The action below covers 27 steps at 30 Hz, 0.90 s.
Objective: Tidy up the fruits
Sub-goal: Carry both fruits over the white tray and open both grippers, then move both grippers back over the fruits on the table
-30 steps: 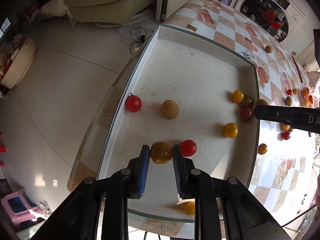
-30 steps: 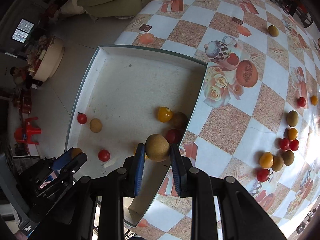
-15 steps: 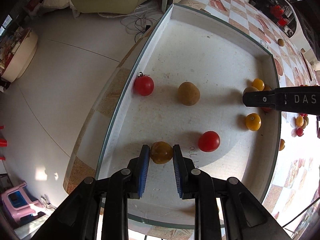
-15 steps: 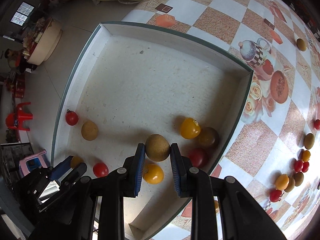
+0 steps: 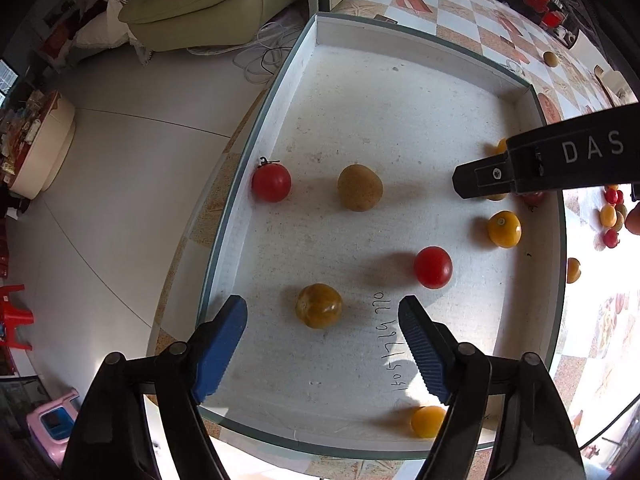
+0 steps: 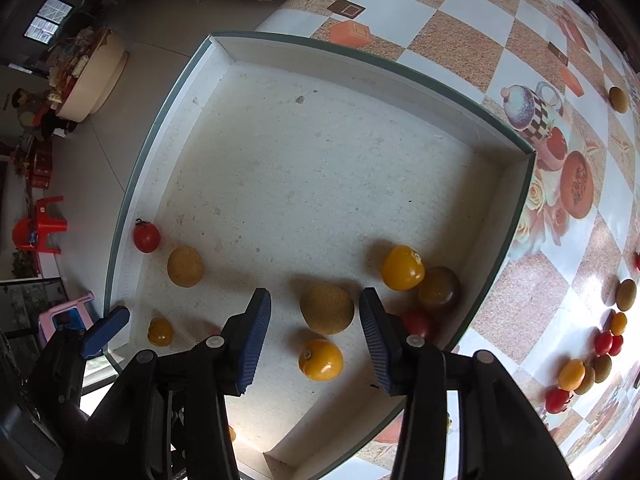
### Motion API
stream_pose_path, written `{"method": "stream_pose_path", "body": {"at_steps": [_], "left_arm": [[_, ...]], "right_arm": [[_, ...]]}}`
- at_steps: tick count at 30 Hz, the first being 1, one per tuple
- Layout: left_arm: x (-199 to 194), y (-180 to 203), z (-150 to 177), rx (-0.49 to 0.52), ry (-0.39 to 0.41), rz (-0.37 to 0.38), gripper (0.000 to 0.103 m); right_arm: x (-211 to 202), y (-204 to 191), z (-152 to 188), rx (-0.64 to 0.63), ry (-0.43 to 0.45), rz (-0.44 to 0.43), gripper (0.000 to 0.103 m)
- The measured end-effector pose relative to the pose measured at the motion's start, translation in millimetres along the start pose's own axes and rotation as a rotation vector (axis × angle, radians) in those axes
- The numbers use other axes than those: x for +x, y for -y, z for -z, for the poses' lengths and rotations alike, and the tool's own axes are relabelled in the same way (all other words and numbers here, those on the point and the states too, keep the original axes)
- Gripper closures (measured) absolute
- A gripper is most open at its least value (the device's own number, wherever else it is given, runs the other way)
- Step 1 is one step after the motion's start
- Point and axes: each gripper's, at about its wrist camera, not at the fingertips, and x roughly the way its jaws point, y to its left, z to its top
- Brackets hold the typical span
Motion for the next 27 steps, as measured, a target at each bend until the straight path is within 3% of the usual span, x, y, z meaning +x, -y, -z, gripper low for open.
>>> {"method": "stream_pose_path", "body": {"at_steps": [1, 5, 14, 22, 27], "left_arm": [[0, 1, 0, 0.009, -0.003, 0.008, 0.024], [-3, 8, -3, 0.017, -0.009, 0.007, 0.024], [-33, 42, -21, 0.107, 0.049, 0.006, 0.024], [-62, 90, -49, 0.246, 0.121, 0.052, 0.024], [-69, 139, -58, 0.336, 0.139, 0.099, 0.024]], "right_arm": [[-5, 2, -1, 0.005, 0.008, -0.012, 0.051], [-26, 10, 1, 0.037, 0.056, -0.067, 0.022], [-80, 68, 23, 0.192, 0.170, -0.080, 0.021], [-104, 168, 75, 0.394, 0.213, 0.014, 0.021], [-101, 226, 118, 0.538, 0.191, 0.076, 0.021]]}}
